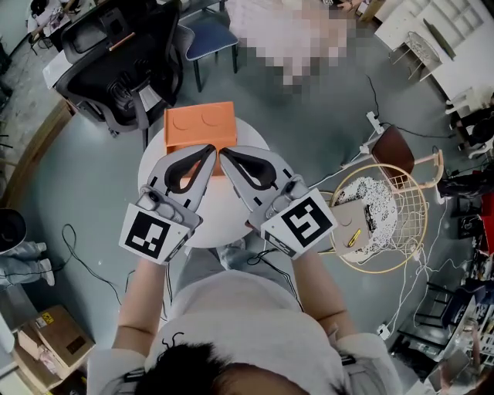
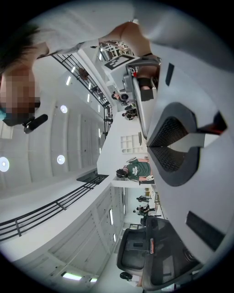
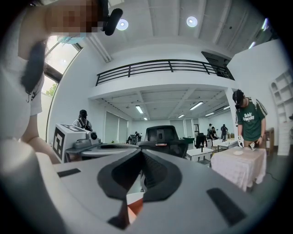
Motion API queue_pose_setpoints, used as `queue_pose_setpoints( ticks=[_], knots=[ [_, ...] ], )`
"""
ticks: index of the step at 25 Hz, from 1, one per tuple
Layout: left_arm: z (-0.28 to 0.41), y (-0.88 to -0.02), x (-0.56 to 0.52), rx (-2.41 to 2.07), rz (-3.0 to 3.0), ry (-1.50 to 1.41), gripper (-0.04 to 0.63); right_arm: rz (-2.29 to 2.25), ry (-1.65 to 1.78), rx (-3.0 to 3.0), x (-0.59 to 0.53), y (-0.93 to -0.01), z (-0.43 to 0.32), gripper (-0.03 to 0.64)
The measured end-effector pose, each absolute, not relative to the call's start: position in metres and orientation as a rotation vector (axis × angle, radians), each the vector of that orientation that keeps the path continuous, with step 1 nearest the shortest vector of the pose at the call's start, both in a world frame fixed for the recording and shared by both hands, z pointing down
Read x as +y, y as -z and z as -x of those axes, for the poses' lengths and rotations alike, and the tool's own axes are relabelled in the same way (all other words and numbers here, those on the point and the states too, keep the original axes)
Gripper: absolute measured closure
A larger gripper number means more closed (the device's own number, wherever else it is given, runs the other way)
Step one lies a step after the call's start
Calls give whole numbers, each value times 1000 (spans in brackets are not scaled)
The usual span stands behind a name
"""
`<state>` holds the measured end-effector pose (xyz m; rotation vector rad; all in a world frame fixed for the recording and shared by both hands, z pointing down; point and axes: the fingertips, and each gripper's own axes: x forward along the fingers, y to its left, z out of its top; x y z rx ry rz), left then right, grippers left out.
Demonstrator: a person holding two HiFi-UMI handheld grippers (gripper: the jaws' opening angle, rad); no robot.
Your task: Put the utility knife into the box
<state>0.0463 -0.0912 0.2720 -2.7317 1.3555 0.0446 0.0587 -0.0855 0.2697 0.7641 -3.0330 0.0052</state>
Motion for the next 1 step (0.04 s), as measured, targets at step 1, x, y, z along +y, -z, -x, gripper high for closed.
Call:
queue_pose_setpoints(
  ticks=[1],
  knots=[
    [-47,-272,-91,1356,2732,-45,586,-762,-5,-3032,-86,-270,-59,611]
  ],
)
